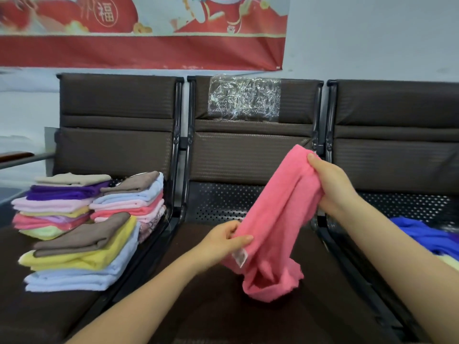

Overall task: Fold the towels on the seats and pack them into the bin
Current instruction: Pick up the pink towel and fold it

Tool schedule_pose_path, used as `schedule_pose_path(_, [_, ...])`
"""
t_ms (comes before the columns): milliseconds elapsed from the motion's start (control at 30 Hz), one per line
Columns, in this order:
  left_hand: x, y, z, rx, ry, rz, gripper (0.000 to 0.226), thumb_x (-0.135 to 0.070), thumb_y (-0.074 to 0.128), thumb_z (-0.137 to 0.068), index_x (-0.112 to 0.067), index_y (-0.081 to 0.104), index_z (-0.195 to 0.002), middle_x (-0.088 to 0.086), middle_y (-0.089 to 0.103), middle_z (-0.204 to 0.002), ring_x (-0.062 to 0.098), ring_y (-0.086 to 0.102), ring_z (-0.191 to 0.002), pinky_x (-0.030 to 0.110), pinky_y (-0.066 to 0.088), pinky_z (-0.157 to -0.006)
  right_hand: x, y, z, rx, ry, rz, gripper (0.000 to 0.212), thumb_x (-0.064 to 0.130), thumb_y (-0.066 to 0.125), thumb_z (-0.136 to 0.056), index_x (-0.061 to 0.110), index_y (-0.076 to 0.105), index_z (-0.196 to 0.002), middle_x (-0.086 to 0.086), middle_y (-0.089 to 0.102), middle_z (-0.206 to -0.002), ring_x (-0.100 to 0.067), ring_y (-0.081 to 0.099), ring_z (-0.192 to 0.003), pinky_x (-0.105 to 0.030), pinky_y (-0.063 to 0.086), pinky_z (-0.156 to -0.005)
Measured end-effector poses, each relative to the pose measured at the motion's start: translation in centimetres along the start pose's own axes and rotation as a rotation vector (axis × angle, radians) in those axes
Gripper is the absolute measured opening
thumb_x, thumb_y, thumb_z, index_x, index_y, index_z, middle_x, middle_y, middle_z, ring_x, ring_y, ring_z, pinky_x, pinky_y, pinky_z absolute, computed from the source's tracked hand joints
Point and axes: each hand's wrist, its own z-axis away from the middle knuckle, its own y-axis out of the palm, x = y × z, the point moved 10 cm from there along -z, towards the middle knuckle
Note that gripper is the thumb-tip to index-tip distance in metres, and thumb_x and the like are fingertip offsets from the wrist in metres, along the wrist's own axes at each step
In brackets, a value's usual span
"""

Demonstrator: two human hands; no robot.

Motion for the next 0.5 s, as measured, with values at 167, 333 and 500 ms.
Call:
schedule_pose_path(167, [0.8,1.2,2.1,0.08,-0.051,0.059,0.014,-0.022,0.064,-0.09,-0.009,0.067,-0.087,0.002,0.066,-0.069,0.011,0.059,-0.06,0.017,0.043,-0.058,1.5,-1.5,0.1,-0.009,0.108,-0.303,0.026,0.027,0.049,-0.099,0.008,0.065,-0.106,-0.007,0.074,-0.085,-0.015,0.071,-0.077,-0.03,0.06,-0.066])
schedule_pose_path(333, [-1.0,-0.9,3.0,-0.177,-0.041,0.557,0.026,-0.019,0.06,-0.088,-0.006,0.068,-0.109,0.011,0.073,-0.1,0.017,0.07,-0.084,0.024,0.055,-0.066,1.7,-3.2,1.4,-0.022,0.126,-0.353,0.025,0.028,0.052,-0.098,0.008,0.066,-0.094,-0.005,0.073,-0.073,-0.013,0.071,-0.067,-0.027,0.059,-0.058])
schedule_pose_path(500, [-5.0,-5.3,2.8,-0.44,-0.089,0.687,0.02,-0.015,0.07,-0.081,-0.009,0.069,-0.1,0.007,0.075,-0.088,0.019,0.071,-0.076,0.029,0.054,-0.069,4.6,-0.3,1.5,0.069,0.112,-0.333,0.024,0.025,0.051,-0.099,0.007,0.065,-0.094,-0.005,0.073,-0.073,-0.013,0.071,-0.065,-0.027,0.059,-0.06])
